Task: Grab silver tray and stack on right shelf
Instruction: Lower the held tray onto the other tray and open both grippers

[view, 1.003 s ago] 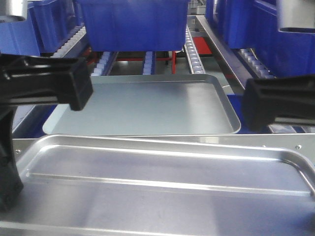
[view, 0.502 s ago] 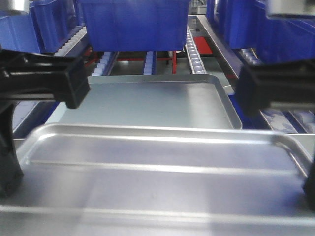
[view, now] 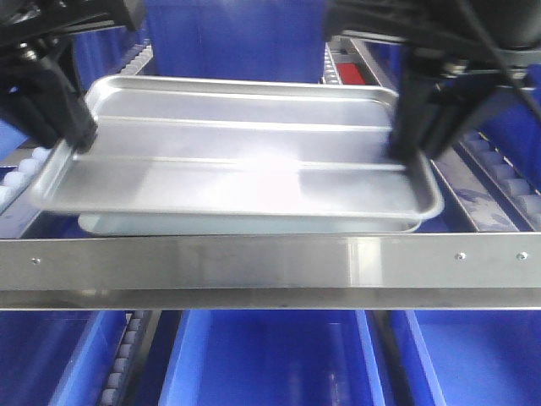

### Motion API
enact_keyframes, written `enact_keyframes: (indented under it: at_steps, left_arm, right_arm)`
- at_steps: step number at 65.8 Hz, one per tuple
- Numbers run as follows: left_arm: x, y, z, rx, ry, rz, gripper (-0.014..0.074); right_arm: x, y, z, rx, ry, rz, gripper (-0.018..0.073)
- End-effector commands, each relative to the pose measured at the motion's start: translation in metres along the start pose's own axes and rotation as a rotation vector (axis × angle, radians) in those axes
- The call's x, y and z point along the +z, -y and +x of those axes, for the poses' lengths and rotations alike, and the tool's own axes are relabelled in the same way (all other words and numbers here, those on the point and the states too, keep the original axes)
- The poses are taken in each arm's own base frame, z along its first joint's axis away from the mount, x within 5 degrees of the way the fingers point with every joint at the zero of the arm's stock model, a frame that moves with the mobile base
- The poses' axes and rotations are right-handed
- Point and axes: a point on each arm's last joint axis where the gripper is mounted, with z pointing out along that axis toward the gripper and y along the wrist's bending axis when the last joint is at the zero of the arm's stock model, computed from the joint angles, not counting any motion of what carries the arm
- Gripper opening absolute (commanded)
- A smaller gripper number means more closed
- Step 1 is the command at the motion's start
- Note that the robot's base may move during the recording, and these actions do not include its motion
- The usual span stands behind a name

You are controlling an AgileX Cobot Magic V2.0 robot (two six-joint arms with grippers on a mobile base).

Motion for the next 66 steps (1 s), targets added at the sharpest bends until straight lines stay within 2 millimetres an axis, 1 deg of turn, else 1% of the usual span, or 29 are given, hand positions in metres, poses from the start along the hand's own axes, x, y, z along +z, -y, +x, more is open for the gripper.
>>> enact_keyframes:
  at_steps: [1,4,8,10,14,21,29,37,43,54,66]
  left_arm:
    - [-0.001,-0.010,-0.025,0.043,0.074,-0.019,-0.0093]
    - [0.005,-0.011,-0.035,0.043,0.080,-0.003,-0.0093]
    - [0.019,-0.013,-0.046,0.052,0.075,0.005,-0.0093]
    - [0.027,-0.013,-0.054,0.039,0.078,0.015,-0.0093]
    - [0.041,-0.015,-0.062,0.020,0.069,0.008,-0.0093]
    - [0.060,-0.017,-0.075,0.005,0.068,-0.003,-0.0093]
    - [0.079,-0.017,-0.089,-0.005,0.072,-0.008,-0.0090]
    - [0.094,-0.016,-0.099,-0.007,0.071,-0.013,-0.0090]
    - [0.103,-0.013,-0.106,0.027,0.074,-0.013,-0.0090]
    - [0.110,-0.011,-0.112,0.031,0.063,-0.017,-0.0090]
    - [0.111,-0.011,-0.112,0.031,0.059,-0.019,-0.0091]
  right_arm:
    - [0.000,0.000,-0.032,-0.039,0.104,0.019,0.0078]
    - [0.006,-0.003,-0.044,-0.028,0.118,0.016,0.0078]
    - [0.019,-0.009,-0.055,-0.038,0.128,0.012,0.0078]
    - [0.025,-0.012,-0.064,-0.051,0.143,0.006,0.0078]
    - [0.037,-0.016,-0.073,-0.049,0.143,0.011,0.0078]
    - [0.049,-0.021,-0.088,-0.037,0.154,0.013,0.0078]
    - [0.062,-0.018,-0.103,-0.007,0.167,0.013,0.0078]
    - [0.076,-0.013,-0.107,0.013,0.148,0.031,0.0078]
    - [0.084,-0.009,-0.108,0.020,0.136,0.044,0.0078]
    - [0.085,-0.007,-0.109,0.025,0.141,0.045,0.0078]
    - [0.085,-0.007,-0.110,0.024,0.153,0.035,0.0078]
